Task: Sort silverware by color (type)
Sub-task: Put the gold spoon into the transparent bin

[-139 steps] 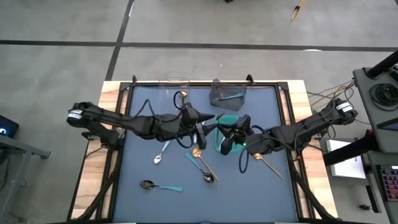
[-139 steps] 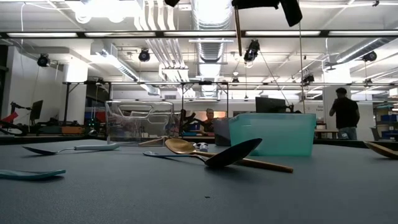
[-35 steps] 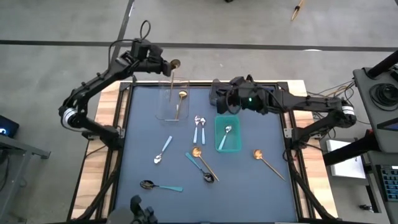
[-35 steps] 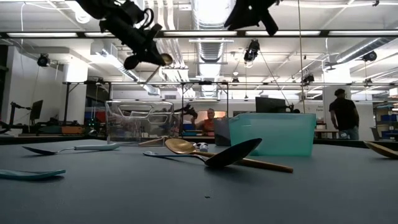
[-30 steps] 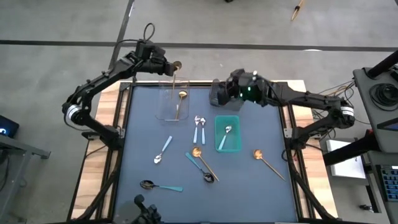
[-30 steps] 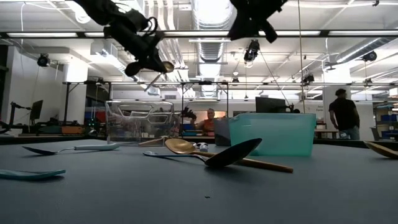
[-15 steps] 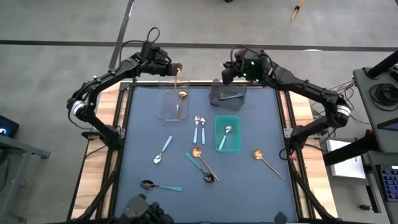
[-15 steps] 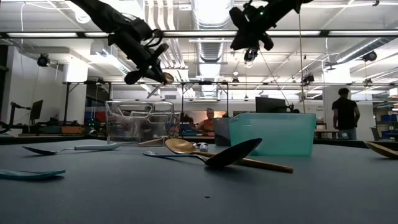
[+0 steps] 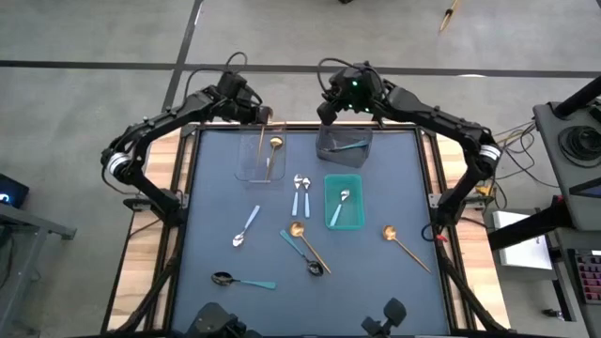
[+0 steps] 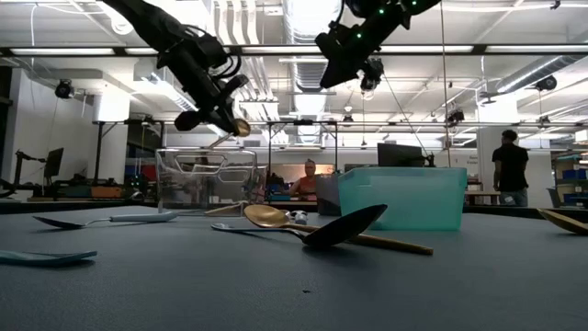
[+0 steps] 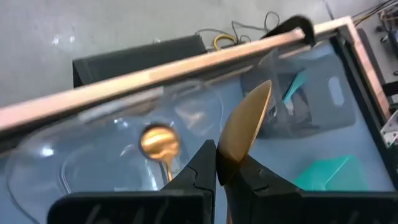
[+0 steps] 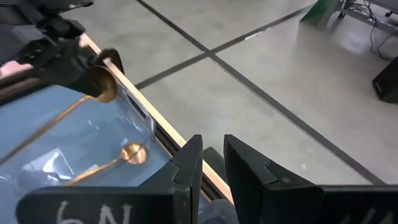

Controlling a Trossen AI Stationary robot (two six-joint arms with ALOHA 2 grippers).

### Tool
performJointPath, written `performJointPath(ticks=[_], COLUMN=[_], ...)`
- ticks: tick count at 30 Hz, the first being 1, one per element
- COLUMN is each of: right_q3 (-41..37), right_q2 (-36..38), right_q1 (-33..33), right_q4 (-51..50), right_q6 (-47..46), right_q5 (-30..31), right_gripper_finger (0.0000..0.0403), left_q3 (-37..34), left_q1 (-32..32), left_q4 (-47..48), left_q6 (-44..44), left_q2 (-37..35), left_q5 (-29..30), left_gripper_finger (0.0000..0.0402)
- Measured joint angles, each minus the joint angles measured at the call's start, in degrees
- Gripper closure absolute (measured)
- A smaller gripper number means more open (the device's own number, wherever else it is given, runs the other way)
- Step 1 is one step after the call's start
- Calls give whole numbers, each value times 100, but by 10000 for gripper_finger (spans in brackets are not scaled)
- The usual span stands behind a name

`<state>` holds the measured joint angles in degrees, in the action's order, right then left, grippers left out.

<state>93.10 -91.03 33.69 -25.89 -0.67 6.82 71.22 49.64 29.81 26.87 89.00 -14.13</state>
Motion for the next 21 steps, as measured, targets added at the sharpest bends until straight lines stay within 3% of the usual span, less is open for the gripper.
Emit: performJointPath(ticks=[13, 17, 21], right_q3=[883, 972, 1019], right_q2=[-660, -797, -877], right_q1=[48, 59, 61], right_q4=[-428, -394, -389], right_q6=[276, 29, -271], right_q5=[-432, -428, -427], right_gripper_finger=[344, 344, 344], left_q3=[-737, -754, -754], left_q1=[-47, -60, -101], left_q4=[-55, -61, -68], left_q6=[739, 837, 936], left_q2=[-189, -191, -191], left_q5=[61, 459, 476], left_gripper_finger=[401, 401, 401])
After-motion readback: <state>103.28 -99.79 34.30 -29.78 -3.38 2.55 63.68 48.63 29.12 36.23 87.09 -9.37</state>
